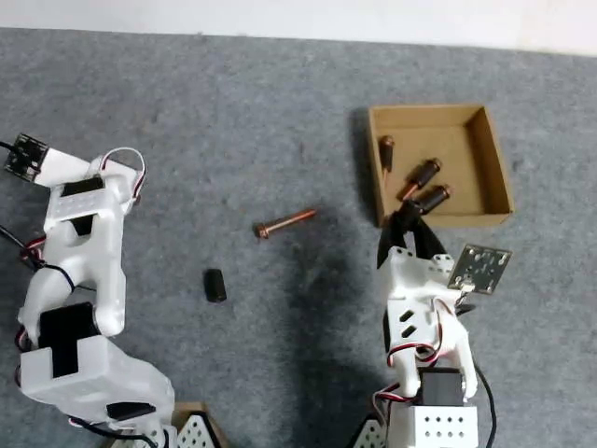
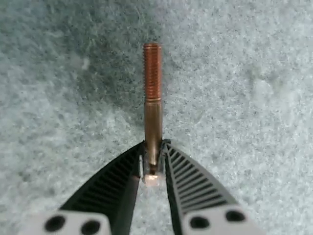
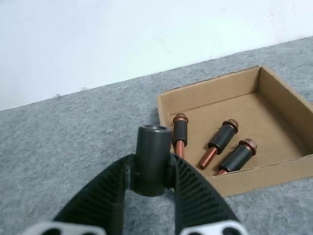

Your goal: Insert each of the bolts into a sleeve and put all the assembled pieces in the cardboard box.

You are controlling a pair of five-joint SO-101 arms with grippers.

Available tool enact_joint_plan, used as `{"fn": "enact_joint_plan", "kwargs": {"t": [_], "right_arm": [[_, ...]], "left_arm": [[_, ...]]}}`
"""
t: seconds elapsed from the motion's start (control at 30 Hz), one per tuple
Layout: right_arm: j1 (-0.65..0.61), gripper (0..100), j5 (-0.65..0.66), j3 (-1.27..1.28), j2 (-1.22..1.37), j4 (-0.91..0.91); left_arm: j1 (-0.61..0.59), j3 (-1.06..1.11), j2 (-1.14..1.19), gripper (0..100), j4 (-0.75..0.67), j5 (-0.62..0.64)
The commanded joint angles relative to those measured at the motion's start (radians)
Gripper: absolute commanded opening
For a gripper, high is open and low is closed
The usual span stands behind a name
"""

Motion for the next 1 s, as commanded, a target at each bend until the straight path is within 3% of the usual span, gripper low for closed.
{"fn": "enact_joint_plan", "kwargs": {"t": [0.0,0.1,0.2,0.5,0.67,0.8,0.87,0.97], "right_arm": [[0.005,0.6,0.012,0.101,-0.001,-0.033],[0.005,0.6,0.012,0.101,-0.001,-0.033],[0.005,0.6,0.012,0.101,-0.001,-0.033],[0.005,0.6,0.012,0.101,-0.001,-0.033],[0.005,0.6,0.012,0.101,-0.001,-0.033],[0.005,0.6,0.012,0.101,-0.001,-0.033],[0.005,0.6,0.012,0.101,-0.001,-0.033],[0.005,0.6,0.014,0.101,-0.001,-0.033]], "left_arm": [[-0.008,-0.016,-0.007,1,-0.021,0.008],[-0.028,-0.016,-0.010,1,-0.020,-0.031],[-0.028,-0.016,-0.008,1,-0.023,-0.193],[0.001,0.007,-0.007,1,-0.025,-0.948],[0.110,0.047,-0.007,1,-0.066,-1.065],[0.162,0.047,-0.016,1,-0.074,-1.249],[0.183,0.047,-0.016,1,-0.069,-1.425],[0.196,0.073,-0.016,1,-0.037,-1.801]]}}
